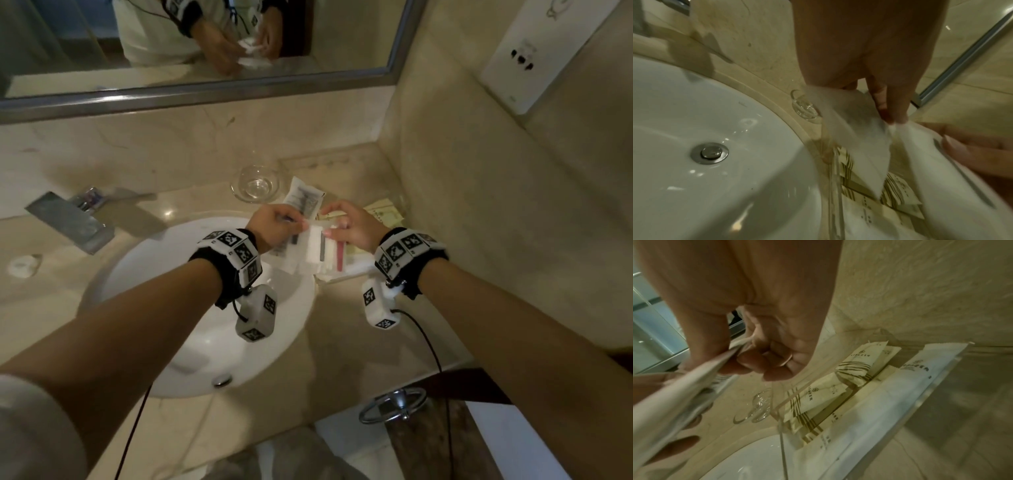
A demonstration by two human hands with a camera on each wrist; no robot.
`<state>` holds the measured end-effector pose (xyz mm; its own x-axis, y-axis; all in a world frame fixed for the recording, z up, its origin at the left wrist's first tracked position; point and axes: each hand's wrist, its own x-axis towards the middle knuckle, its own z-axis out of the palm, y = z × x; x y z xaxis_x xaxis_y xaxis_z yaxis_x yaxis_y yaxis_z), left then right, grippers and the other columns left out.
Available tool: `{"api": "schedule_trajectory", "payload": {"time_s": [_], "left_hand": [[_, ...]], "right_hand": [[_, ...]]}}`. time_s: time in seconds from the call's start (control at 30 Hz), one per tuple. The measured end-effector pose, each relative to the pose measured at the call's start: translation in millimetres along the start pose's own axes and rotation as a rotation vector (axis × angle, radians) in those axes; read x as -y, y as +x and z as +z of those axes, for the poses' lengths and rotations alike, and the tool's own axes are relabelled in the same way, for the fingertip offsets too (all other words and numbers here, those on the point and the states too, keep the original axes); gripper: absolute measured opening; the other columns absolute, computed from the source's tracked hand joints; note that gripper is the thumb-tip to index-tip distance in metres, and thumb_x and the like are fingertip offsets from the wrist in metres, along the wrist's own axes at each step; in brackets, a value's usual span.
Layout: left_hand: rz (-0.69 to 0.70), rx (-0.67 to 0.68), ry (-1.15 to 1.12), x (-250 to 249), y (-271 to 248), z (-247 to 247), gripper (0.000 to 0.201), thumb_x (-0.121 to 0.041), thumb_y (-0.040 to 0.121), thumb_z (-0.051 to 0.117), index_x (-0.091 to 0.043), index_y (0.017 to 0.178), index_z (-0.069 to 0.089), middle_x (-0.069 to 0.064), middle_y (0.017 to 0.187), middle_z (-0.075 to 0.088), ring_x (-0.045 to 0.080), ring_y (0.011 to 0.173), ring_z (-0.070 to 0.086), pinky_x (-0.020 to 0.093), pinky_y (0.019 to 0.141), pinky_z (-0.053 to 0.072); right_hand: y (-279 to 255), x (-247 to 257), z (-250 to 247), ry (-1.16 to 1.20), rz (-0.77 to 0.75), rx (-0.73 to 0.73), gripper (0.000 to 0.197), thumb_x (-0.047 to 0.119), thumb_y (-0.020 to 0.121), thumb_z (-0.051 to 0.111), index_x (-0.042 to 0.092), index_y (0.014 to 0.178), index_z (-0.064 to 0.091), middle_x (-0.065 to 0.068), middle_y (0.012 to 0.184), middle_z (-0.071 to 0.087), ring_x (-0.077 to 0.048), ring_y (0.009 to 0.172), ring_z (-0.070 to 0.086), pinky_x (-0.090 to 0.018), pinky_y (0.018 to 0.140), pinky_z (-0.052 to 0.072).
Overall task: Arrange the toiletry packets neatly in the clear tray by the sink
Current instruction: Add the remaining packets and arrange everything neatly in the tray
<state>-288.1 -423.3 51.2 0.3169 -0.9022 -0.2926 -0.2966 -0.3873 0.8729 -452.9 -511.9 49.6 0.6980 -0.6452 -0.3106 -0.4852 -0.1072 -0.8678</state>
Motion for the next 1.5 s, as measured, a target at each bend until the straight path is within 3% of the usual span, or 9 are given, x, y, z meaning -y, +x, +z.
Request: {"api": "schedule_trajectory", "payload": {"time_s": [0.27,0.43,0.6,0.77,0.9,1.1,1.23,1.37,1.5], "left_hand": [[0.012,0.006,-0.005,9,5,6,0.025,-0.007,0.084,0.063,-0.018,0.062,0.058,0.0,0.064,0.059,0.011,0.06,0.053,0.022,0.065,0.047],[0.016,-0.037,-0.05,11,11,8,0.028,-0.006,0.084,0.063,-0.018,0.059,0.058,-0.013,0.041,0.06,-0.006,0.045,0.053,0.006,0.054,0.047],[-0.015,-0.044,-0.004,13,13,8,0.027,-0.009,0.083,0.064,-0.018,0.059,0.058,-0.006,0.053,0.059,0.005,0.056,0.053,0.017,0.062,0.043],[-0.037,0.136,0.081,15,8,10,0.022,-0.008,0.081,0.068,-0.018,0.062,0.061,0.003,0.065,0.058,0.009,0.057,0.052,0.022,0.072,0.044],[-0.028,0.106,0.092,14,7,13,0.026,-0.015,0.085,0.064,-0.019,0.06,0.061,-0.01,0.057,0.059,0.0,0.054,0.052,0.003,0.057,0.042],[-0.074,-0.017,0.01,20,8,4,0.03,-0.017,0.088,0.059,-0.017,0.058,0.059,-0.003,0.064,0.063,0.002,0.057,0.056,0.015,0.06,0.043],[-0.1,-0.039,-0.007,25,11,-1,0.028,-0.016,0.088,0.059,-0.018,0.061,0.059,0.002,0.071,0.061,0.01,0.062,0.054,0.017,0.06,0.043],[-0.118,-0.045,-0.022,30,16,-1,0.028,-0.016,0.088,0.059,-0.018,0.061,0.06,0.002,0.072,0.062,0.01,0.064,0.055,0.015,0.059,0.046],[-0.147,-0.029,-0.045,35,18,1,0.03,-0.016,0.088,0.059,-0.018,0.058,0.062,-0.012,0.05,0.064,0.01,0.06,0.056,0.021,0.064,0.046]], "right_hand": [[1,-15,0,0.161,0.134,-0.034,0.014,0.005,0.085,0.064,0.017,0.088,0.058,-0.004,0.089,0.064,-0.027,0.092,0.062,-0.043,0.087,0.052],[-4,-23,8,0.078,0.221,0.119,0.04,0.004,0.083,0.066,-0.001,0.121,0.057,-0.011,0.11,0.064,-0.026,0.099,0.062,-0.043,0.094,0.05],[-7,-27,1,0.137,0.25,0.019,0.043,0.008,0.087,0.062,-0.006,0.126,0.051,-0.011,0.104,0.064,-0.023,0.09,0.062,-0.035,0.088,0.054],[-5,-37,-17,0.315,0.304,-0.126,0.006,0.002,0.087,0.061,0.007,0.088,0.058,-0.01,0.095,0.061,-0.021,0.084,0.062,-0.032,0.084,0.055],[2,-48,-24,0.355,0.327,-0.292,0.03,-0.006,0.09,0.05,0.014,0.069,0.046,-0.005,0.084,0.054,-0.019,0.077,0.057,-0.022,0.053,0.055],[10,-67,-29,0.098,0.334,-0.34,0.033,-0.002,0.09,0.054,0.018,0.065,0.043,-0.002,0.071,0.051,-0.023,0.085,0.053,-0.034,0.071,0.05],[19,-68,-25,-0.016,0.32,-0.331,0.006,0.004,0.089,0.059,0.007,0.083,0.058,-0.004,0.074,0.055,-0.021,0.076,0.054,-0.034,0.074,0.052],[29,-68,-17,-0.096,0.311,-0.305,0.026,0.008,0.087,0.063,-0.007,0.108,0.063,-0.014,0.092,0.061,-0.026,0.086,0.058,-0.027,0.067,0.051],[36,-71,-9,-0.217,0.33,-0.324,0.028,0.014,0.087,0.064,-0.007,0.105,0.066,-0.021,0.111,0.067,-0.028,0.099,0.061,-0.034,0.092,0.047]]}}
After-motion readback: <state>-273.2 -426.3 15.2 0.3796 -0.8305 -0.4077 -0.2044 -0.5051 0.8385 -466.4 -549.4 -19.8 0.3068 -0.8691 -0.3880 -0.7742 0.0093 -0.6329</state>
